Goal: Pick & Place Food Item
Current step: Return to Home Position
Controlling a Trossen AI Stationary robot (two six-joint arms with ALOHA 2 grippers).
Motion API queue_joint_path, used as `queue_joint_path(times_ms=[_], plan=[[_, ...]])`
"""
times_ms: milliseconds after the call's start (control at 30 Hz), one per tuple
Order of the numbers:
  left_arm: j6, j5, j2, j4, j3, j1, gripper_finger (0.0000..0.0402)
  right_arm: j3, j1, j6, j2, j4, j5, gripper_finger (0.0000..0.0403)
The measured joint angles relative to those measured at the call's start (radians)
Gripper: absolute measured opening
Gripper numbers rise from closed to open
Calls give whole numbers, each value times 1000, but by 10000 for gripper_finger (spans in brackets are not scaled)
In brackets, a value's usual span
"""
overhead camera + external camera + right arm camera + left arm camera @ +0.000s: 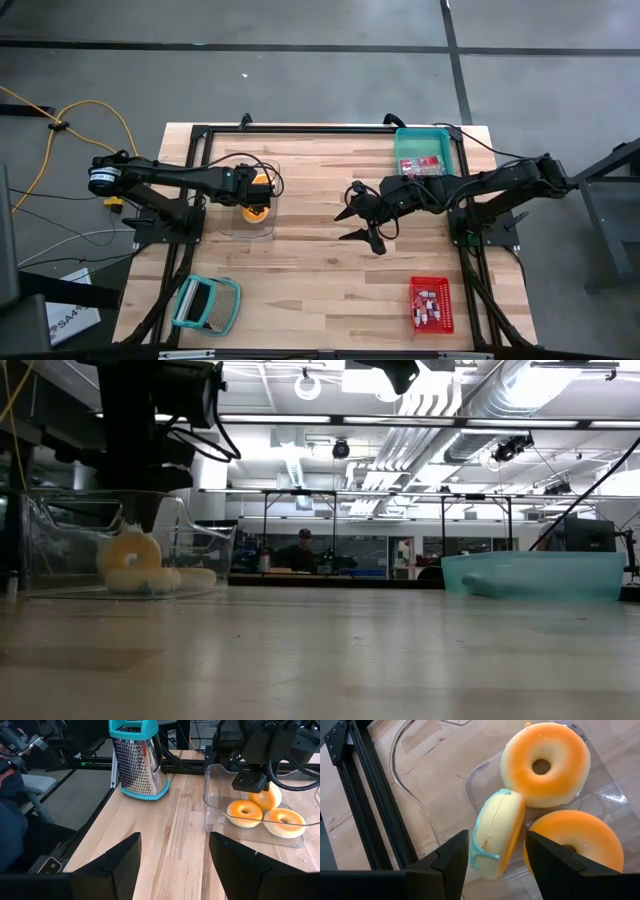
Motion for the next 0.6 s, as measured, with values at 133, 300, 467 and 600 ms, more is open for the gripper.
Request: queue_joint_path(times_ms=[133, 300, 467, 600], plan=[[0, -2, 0, 7, 0, 0, 187, 0, 0, 0, 0, 0, 0, 223], [69, -48, -6, 47, 0, -1, 187, 0, 0, 0, 0, 0, 0, 223], [167, -77, -19, 64, 32, -9, 187, 0, 0, 0, 0, 1, 0, 223], [255, -77, -30, 120, 55, -15, 187, 0, 0, 0, 0, 1, 0, 223]])
